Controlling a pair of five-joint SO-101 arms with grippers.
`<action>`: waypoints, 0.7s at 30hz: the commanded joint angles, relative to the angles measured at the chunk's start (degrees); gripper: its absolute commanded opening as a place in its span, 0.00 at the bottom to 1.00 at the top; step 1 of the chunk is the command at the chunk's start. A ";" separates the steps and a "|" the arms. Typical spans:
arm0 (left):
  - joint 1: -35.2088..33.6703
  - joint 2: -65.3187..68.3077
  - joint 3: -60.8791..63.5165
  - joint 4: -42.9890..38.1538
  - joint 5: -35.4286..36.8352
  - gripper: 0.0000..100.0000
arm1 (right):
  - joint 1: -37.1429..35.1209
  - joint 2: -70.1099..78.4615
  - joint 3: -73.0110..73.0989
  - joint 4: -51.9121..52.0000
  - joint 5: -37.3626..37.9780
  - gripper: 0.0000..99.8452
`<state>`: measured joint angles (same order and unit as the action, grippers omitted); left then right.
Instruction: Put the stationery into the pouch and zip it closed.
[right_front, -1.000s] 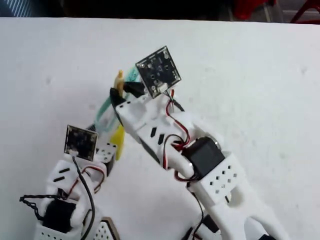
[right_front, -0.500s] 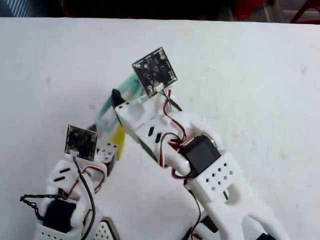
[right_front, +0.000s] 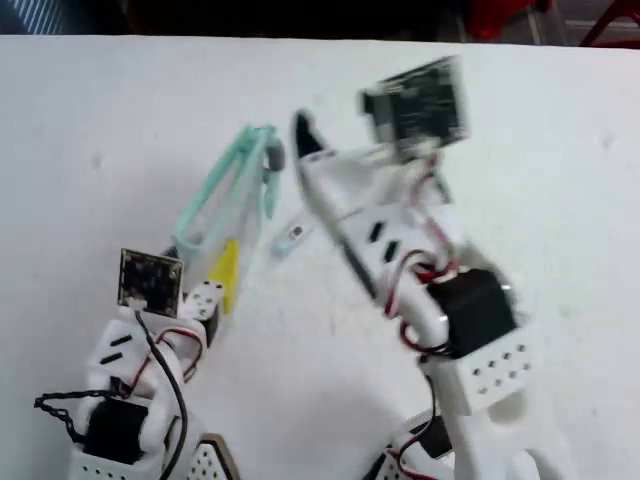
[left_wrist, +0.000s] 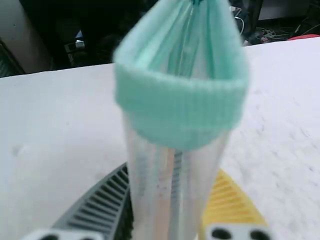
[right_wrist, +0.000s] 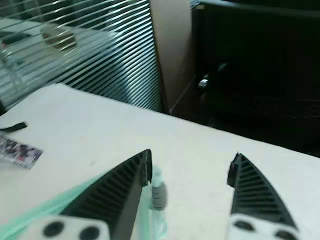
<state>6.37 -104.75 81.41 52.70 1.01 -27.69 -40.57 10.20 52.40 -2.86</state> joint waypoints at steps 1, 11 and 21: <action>-2.95 0.31 -1.67 -2.02 0.79 0.17 | 3.47 0.84 0.62 1.01 -0.18 0.23; -7.87 0.31 -1.76 -3.16 5.01 0.17 | 3.47 24.92 4.22 1.36 -10.81 0.24; -7.78 0.31 -1.58 -3.16 5.01 0.17 | 2.07 49.36 -13.19 8.48 -30.86 0.24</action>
<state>-0.92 -104.04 81.41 51.30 5.32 -24.62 4.62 3.43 59.08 -29.58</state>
